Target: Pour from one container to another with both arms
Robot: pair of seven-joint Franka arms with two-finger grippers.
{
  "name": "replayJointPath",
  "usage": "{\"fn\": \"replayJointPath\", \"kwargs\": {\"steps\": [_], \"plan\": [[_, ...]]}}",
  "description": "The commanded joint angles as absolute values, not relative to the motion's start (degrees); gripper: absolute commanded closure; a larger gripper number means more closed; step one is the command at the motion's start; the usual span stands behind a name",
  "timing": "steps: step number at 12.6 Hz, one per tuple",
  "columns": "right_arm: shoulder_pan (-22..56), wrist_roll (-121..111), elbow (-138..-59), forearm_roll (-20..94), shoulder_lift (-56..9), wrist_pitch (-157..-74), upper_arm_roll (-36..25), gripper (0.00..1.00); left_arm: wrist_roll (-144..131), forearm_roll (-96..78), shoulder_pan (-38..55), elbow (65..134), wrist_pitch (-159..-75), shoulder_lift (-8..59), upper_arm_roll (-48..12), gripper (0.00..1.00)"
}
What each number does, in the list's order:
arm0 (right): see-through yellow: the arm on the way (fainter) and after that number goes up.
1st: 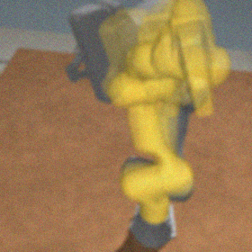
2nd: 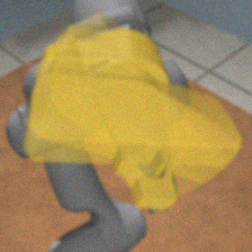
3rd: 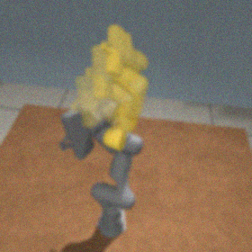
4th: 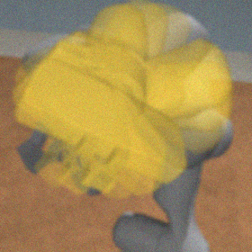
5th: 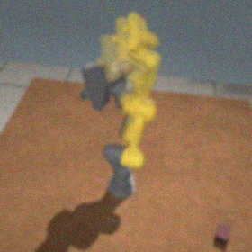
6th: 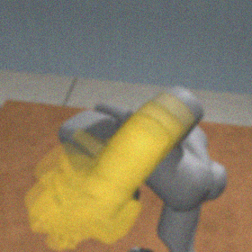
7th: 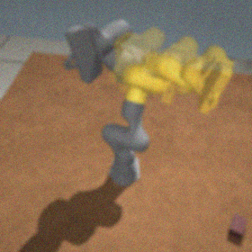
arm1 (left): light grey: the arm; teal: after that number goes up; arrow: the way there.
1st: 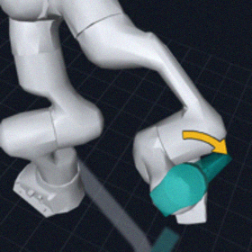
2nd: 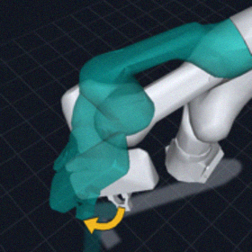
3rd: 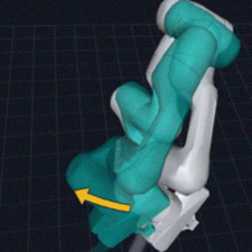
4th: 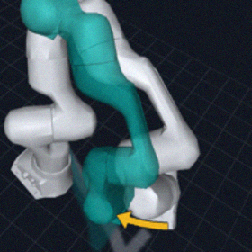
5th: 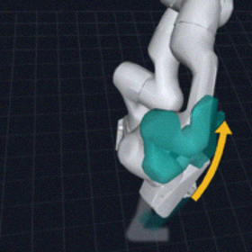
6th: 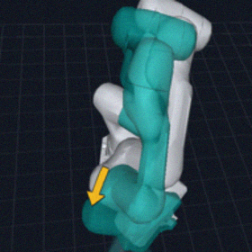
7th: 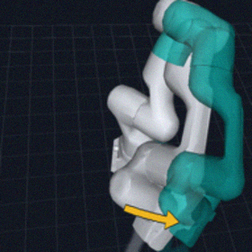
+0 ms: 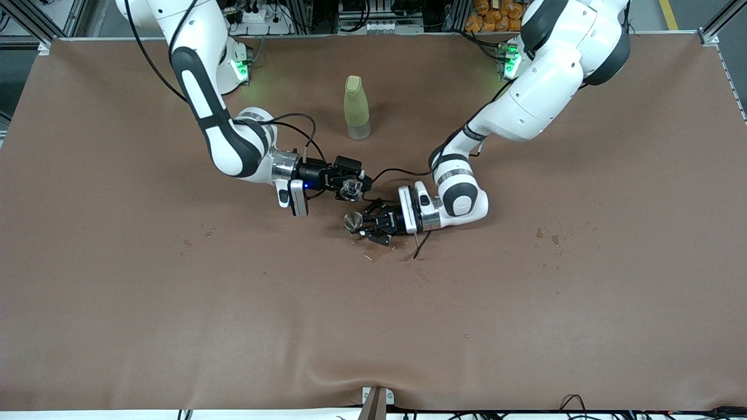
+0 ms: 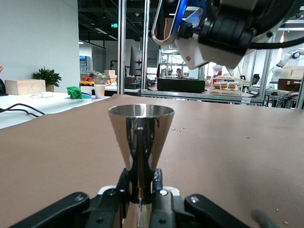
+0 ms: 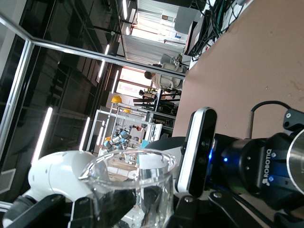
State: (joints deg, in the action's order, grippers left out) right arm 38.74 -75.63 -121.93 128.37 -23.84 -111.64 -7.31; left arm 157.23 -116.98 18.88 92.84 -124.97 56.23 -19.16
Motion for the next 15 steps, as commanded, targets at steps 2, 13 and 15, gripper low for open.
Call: {"fn": "replayJointPath", "kwargs": {"steps": [2, 13, 15], "plan": [[38.94, -69.18, -122.52, 129.46, -22.41, -111.88, -7.21, 1.0, 163.3, -118.48, 18.02, 95.62, -124.37, 54.32, -19.86, 1.0], [39.11, -57.66, -120.85, 129.37, -23.11, -111.97, -6.86, 1.0, 163.39, -118.48, 17.93, 95.98, -124.37, 54.14, -19.86, 1.0], [39.11, -55.47, -120.76, 129.38, -23.46, -111.97, -6.77, 1.0, 163.39, -118.48, 17.93, 96.5, -124.37, 53.88, -19.86, 1.0]]}}
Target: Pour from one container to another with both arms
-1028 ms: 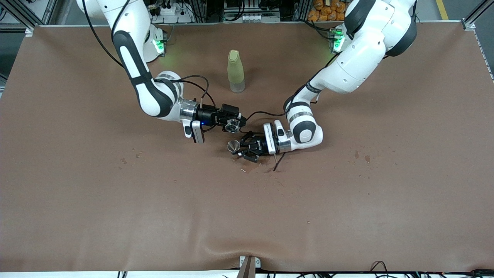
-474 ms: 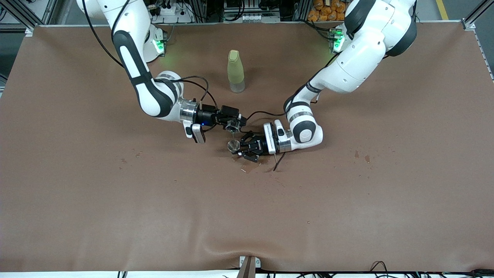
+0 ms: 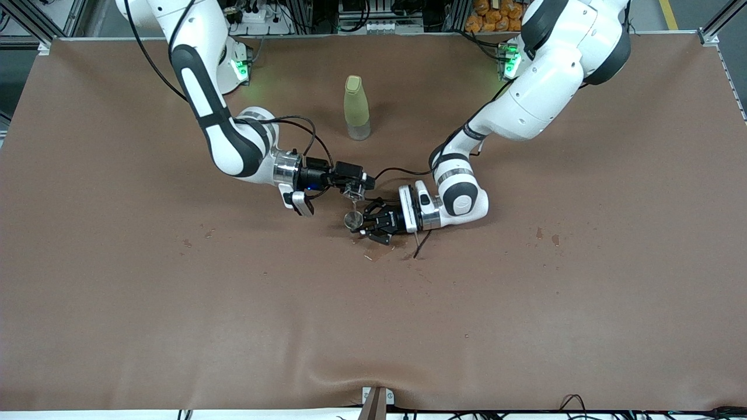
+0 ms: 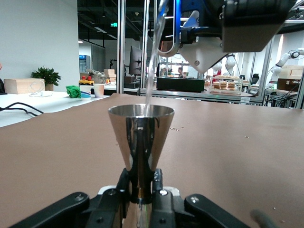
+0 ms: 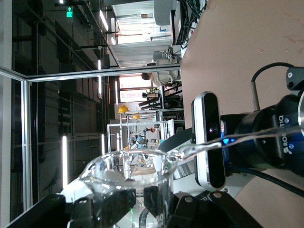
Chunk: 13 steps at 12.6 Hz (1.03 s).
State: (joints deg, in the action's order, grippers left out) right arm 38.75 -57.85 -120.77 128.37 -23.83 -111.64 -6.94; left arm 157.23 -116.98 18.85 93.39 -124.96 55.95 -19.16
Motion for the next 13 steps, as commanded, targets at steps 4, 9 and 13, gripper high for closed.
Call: {"fn": "replayJointPath", "kwargs": {"steps": [4, 9, 13], "plan": [[39.11, -49.76, -120.41, 129.55, -23.99, -111.89, -6.77, 1.0, 163.39, -118.48, 17.58, 97.64, -124.1, 52.91, -19.86, 1.0], [38.85, -45.89, -119.8, 129.99, -24.52, -111.88, -6.77, 1.0, 163.65, -118.48, 17.05, 98.7, -123.93, 52.38, -19.86, 1.0], [38.58, -41.66, -118.3, 129.64, -25.49, -111.88, -6.77, 1.0, 163.48, -118.48, 16.96, 99.67, -123.93, 51.68, -20.21, 1.0]]}}
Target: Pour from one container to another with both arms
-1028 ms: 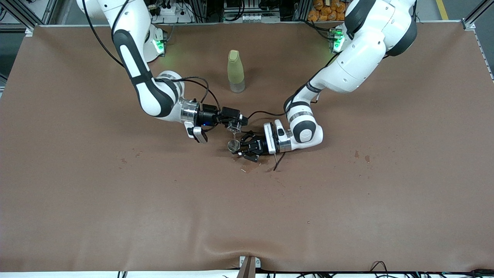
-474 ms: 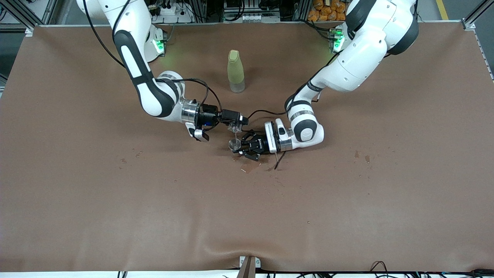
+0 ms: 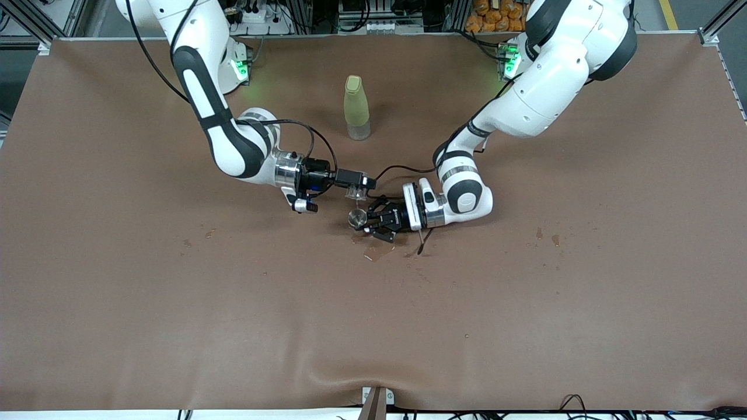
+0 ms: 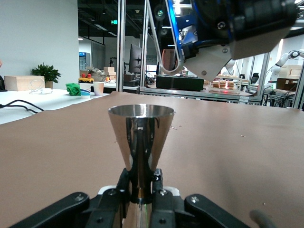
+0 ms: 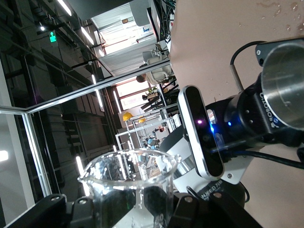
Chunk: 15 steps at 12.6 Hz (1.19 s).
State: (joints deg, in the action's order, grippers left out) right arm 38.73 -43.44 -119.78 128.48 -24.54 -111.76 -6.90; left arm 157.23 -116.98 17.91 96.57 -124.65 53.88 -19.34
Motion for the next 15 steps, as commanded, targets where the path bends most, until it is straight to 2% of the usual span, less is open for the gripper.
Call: {"fn": "replayJointPath", "kwargs": {"steps": [1, 5, 9, 13, 15], "plan": [[38.5, -41.57, -118.21, 129.55, -25.49, -111.88, -6.77, 1.0, 163.22, -118.48, 16.96, 99.75, -123.93, 51.42, -20.3, 1.0], [38.41, -42.8, -118.21, 127.89, -25.4, -110.4, -6.85, 1.0, 162.95, -118.48, 15.91, 100.28, -123.93, 50.89, -21.0, 1.0], [34.12, -59.11, -118.74, 114.82, -24.26, -101.71, -7.47, 1.0, 161.99, -118.56, 13.98, 99.67, -123.93, 50.54, -21.88, 1.0], [31.91, -72.65, -118.74, 106.53, -23.2, -93.71, -11.42, 1.0, 160.76, -118.48, 9.15, 100.81, -123.93, 47.65, -21.97, 1.0], [31.73, -81.69, -118.48, 103.12, -22.77, -93.08, -14.57, 1.0, 158.22, -116.47, 6.52, 101.69, -123.93, 45.62, -21.88, 1.0]]}}
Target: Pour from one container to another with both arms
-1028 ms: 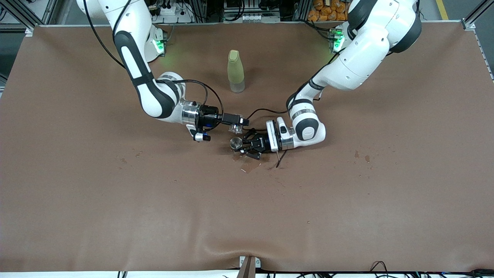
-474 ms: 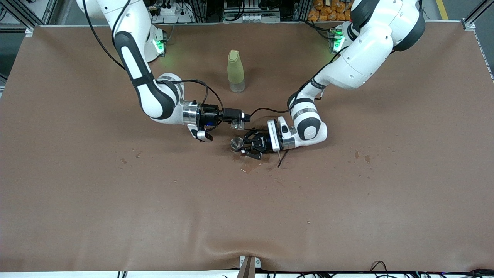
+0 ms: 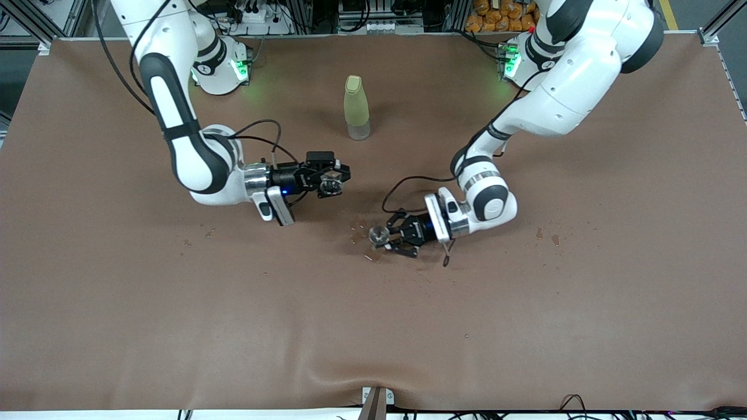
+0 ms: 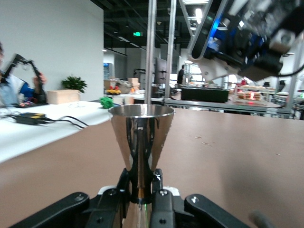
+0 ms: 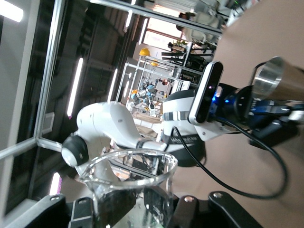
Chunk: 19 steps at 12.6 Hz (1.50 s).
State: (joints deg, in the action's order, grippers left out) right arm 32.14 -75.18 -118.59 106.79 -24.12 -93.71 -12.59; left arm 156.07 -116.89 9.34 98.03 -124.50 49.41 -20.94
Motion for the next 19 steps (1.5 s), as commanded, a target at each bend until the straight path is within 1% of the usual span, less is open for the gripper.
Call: {"fn": "replayJointPath", "kwargs": {"steps": [1, 2, 3, 5, 6, 8, 10, 12, 15, 19], "plan": [[31.47, -86.18, -118.39, 99.88, -22.24, -92.9, -16.33, 1.0, 155.94, -113.58, 4.5, 101.86, -123.93, 44.75, -21.88, 1.0], [30.86, -89.61, -118.21, 97.67, -21.71, -90.99, -17.83, 1.0, 152.96, -109.03, 1.61, 102.56, -123.66, 43.69, -21.97, 1.0], [30.68, -93.04, -118.04, 95.3, -21.62, -88.36, -19.93, 1.0, 149.28, -102.63, -2.33, 103.35, -121.23, 42.72, -21.97, 1.0], [29.45, -100.16, -117.86, 89.68, -21.71, -83.52, -24.5, 1.0, 142.32, -89.19, -10.85, 104.59, -110.79, 41.58, -21.97, 1.0], [28.05, -104.2, -117.51, 86.86, -21.71, -81.67, -26.0, 1.0, 141.86, -83.64, -15.25, 104.68, -108.13, 41.92, -21.97, 1.0], [23.93, -112.55, -117.42, 82.29, -21.8, -78.15, -27.33, 1.0, 142.12, -74.84, -22.29, 104.24, -102.33, 43.06, -21.71, 1.0], [18.75, -119.41, -117.42, 76.58, -22.06, -74.9, -27.6, 1.0, 141.86, -67.18, -28.97, 103.8, -98.54, 43.94, -21.53, 1.0], [14.17, -125.74, -117.16, 71.65, -22.5, -73.31, -28.82, 1.0, 142.2, -64.17, -32.07, 103.71, -98.44, 45.34, -21.27, 1.0], [7.76, -135.93, -116.28, 66.45, -23.46, -73.3, -29.0, 1.0, 144.23, -59.18, -34.8, 102.67, -96.34, 47.37, -17.94, 1.0], [1.68, -149.91, -116.11, 66.36, -29.6, -72.69, -28.92, 1.0, 144.32, -57.57, -38.48, 102.66, -90.8, 48.07, -13.99, 1.0]]}}
